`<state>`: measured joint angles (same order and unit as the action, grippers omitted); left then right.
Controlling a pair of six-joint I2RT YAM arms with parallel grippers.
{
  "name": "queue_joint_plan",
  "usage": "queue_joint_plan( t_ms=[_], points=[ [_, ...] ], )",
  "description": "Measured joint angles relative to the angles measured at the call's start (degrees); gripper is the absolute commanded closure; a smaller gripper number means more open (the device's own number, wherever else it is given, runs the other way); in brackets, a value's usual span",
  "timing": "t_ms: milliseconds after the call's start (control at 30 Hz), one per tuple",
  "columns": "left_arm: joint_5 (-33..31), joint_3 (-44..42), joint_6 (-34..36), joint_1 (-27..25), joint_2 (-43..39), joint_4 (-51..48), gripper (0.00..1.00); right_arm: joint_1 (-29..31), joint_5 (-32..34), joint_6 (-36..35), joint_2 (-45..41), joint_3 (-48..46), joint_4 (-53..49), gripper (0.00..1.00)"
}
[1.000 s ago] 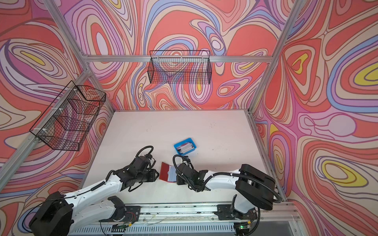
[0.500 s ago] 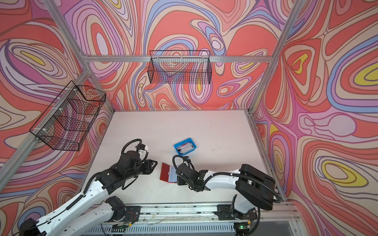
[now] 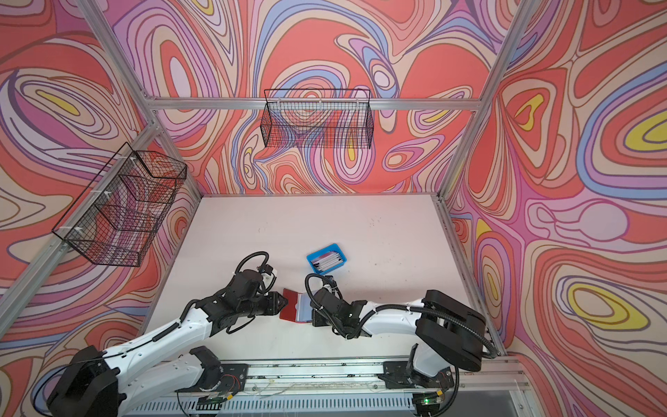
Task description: Put the credit cards into the card holder
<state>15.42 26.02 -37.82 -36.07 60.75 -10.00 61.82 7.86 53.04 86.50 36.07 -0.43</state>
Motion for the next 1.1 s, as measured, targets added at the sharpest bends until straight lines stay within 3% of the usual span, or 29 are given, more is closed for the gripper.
queue_joint_plan(
  t_ms=[567, 867, 1100],
  points=[
    [-2.29, -5.35, -1.01, 0.00, 4.79, 5.86, 0.82, 0.00, 2.12, 1.29, -6.36, -1.42, -1.86, 0.67],
    [-3.50, -4.31, -0.72, 0.00, -1.09, 2.21, 0.78, 0.57, 7.63, 1.16, -15.45, 2.43, -10.43, 0.61],
    [-5.46, -4.15, -0.33, 0.00, -3.56, -0.09, 0.80, 4.04, 10.16, 0.55, -16.85, 5.55, -9.49, 0.61]
  ],
)
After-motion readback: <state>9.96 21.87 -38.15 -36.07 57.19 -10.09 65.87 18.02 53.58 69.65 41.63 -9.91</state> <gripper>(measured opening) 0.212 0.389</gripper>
